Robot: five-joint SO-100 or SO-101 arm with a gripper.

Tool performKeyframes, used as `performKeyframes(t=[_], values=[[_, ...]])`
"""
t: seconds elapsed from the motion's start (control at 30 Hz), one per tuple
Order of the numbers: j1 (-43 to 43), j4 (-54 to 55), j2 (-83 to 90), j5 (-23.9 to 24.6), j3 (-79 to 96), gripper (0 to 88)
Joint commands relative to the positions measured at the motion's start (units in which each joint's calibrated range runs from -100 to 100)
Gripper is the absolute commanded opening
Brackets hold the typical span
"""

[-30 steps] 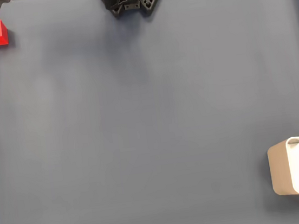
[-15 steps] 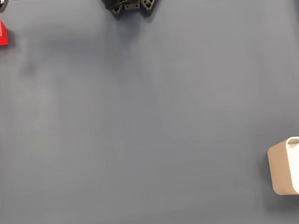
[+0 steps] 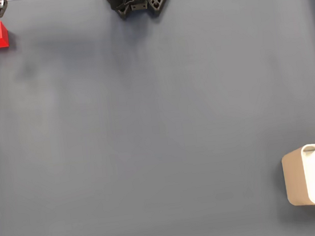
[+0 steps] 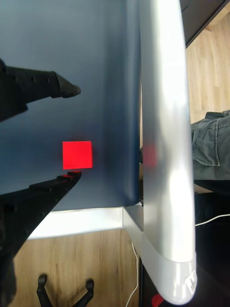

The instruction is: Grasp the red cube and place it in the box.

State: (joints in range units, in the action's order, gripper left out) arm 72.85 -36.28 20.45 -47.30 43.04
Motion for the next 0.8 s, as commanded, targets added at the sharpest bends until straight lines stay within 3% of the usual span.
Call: performKeyframes(t=[0.0, 0.77], values=[[1.1, 1.4, -0.2, -0.3, -0.2, 35.8], [2.3, 7.5, -0.6, -1.6, 7.4, 36.2]])
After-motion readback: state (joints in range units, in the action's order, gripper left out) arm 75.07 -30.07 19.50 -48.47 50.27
